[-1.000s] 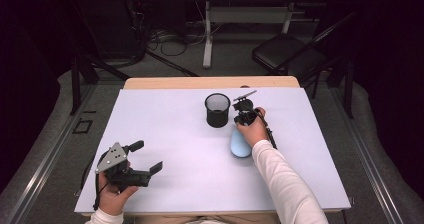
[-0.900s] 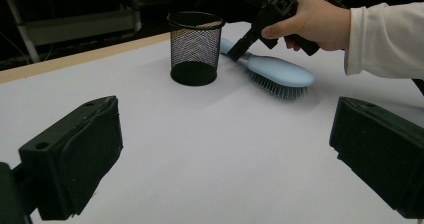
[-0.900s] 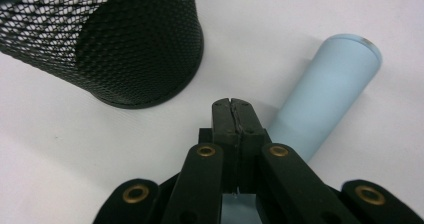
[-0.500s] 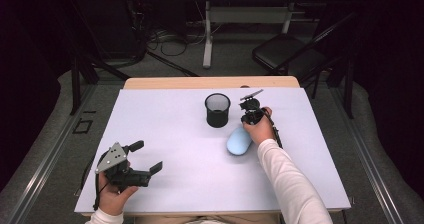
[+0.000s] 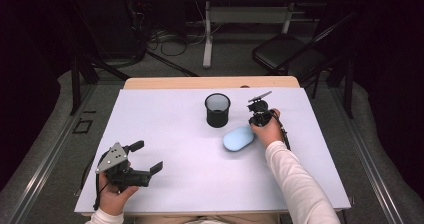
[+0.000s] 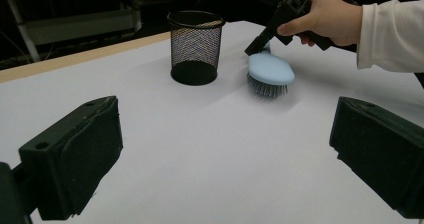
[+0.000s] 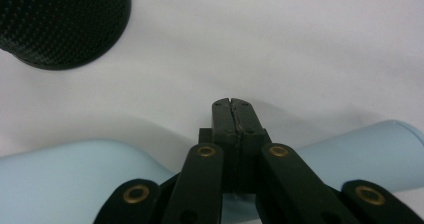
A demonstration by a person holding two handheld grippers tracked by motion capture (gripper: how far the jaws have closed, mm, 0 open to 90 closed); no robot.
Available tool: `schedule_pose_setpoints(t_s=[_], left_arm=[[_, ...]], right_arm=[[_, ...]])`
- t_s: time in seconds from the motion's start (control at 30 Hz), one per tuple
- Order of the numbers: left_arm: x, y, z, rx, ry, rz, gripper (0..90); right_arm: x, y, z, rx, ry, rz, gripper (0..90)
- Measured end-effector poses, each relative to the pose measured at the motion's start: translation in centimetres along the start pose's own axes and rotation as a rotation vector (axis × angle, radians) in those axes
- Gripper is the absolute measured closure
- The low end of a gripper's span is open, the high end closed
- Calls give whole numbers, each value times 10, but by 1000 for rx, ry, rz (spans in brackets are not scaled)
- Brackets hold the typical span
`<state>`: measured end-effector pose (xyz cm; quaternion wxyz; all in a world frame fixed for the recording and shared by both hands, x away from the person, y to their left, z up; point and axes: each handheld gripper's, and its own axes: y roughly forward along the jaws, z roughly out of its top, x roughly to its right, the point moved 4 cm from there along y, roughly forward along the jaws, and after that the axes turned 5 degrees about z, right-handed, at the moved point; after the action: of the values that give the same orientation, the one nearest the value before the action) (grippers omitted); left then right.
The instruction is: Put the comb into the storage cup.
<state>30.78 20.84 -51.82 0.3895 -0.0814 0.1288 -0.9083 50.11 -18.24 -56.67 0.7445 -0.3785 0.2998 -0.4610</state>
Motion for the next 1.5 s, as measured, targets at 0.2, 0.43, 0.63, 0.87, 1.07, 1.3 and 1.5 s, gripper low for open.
schedule_pose_setpoints(t_s=[0.2,0.43,0.63,0.87,1.07,1.3,1.5], left_arm=[[0,0,0,-1,-1,1,4],[0,0,0,-1,-1,1,5],[0,0,0,-2,-2,1,5],[0,0,0,-2,-2,3,4],[0,0,0,-1,-1,-1,5],[0,1,0,-2,-3,5,4],[0,1,0,-2,-1,3,5]], right_arm=[[7,-4,-9,-15,-2,-8,900],[10,-11,-20,-10,8,4,900],[12,-18,-29,-18,-4,8,900],[13,-24,-39,-11,-5,25,900],[12,-28,-48,-4,-12,38,900],[7,-35,-58,4,-29,46,900],[4,-38,-64,0,-42,55,900]])
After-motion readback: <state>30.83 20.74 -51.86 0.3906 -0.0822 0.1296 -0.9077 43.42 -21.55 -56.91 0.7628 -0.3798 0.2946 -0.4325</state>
